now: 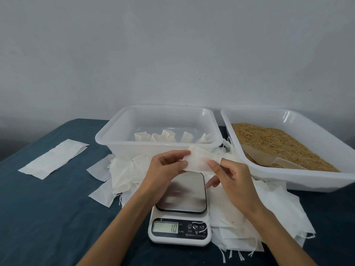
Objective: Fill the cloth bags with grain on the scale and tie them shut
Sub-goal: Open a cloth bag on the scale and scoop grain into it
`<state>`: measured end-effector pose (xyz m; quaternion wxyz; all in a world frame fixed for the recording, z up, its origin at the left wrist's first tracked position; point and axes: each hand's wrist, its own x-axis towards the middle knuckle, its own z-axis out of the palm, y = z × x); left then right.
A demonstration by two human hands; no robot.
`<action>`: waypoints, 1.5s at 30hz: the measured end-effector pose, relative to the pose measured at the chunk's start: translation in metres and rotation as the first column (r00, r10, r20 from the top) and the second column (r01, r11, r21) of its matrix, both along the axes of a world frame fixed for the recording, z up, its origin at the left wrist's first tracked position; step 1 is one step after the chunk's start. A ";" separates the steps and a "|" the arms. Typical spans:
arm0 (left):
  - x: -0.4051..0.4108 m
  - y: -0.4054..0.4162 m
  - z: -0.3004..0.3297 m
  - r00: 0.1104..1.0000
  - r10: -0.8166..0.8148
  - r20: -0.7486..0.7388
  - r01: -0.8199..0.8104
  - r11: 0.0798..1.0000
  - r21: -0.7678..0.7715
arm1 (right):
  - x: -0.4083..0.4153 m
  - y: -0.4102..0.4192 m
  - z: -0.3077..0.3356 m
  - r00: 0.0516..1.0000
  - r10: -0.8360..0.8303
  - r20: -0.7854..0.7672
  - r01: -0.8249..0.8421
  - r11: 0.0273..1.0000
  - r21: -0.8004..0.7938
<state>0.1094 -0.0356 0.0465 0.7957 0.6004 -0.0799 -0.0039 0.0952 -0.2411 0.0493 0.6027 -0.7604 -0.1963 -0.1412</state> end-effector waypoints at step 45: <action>-0.017 -0.008 0.001 0.978 -0.069 0.195 0.033 0.982 0.185 | 0.105 -0.212 0.040 0.752 -0.582 0.309 0.405 0.038 -0.914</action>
